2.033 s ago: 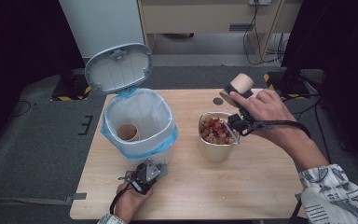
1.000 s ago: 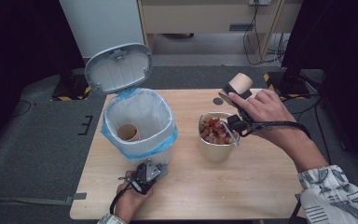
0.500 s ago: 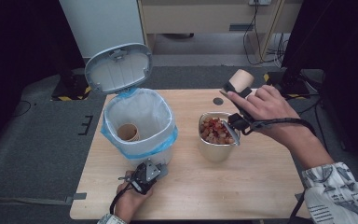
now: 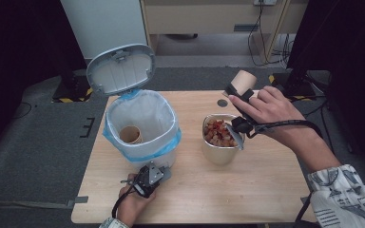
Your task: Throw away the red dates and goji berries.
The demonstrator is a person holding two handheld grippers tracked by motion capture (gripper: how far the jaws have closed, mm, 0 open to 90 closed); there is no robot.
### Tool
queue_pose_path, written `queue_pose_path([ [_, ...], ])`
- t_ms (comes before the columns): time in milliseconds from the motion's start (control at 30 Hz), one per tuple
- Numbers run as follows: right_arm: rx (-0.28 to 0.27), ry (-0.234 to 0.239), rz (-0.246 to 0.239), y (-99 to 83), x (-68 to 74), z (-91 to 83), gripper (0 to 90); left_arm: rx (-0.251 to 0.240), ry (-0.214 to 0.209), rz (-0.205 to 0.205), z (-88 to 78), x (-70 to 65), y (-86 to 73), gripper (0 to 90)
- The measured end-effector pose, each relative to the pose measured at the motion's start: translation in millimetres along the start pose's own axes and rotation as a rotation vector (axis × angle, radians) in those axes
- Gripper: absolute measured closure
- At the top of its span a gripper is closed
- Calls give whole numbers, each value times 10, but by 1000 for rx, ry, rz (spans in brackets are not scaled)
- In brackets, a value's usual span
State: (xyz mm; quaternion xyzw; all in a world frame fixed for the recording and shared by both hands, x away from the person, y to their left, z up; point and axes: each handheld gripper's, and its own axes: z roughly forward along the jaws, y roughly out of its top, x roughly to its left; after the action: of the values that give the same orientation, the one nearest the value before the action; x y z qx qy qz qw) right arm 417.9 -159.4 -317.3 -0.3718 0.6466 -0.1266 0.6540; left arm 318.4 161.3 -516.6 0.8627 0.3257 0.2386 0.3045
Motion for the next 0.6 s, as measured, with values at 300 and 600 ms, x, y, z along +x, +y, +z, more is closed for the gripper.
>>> queue_pose_path([
  [300,-6,16,-69,54,-11,16,305,0,2,2,-1,-1,-1,898],
  [600,-4,16,-44,97,-21,26,306,0,0,0,0,1,0,898],
])
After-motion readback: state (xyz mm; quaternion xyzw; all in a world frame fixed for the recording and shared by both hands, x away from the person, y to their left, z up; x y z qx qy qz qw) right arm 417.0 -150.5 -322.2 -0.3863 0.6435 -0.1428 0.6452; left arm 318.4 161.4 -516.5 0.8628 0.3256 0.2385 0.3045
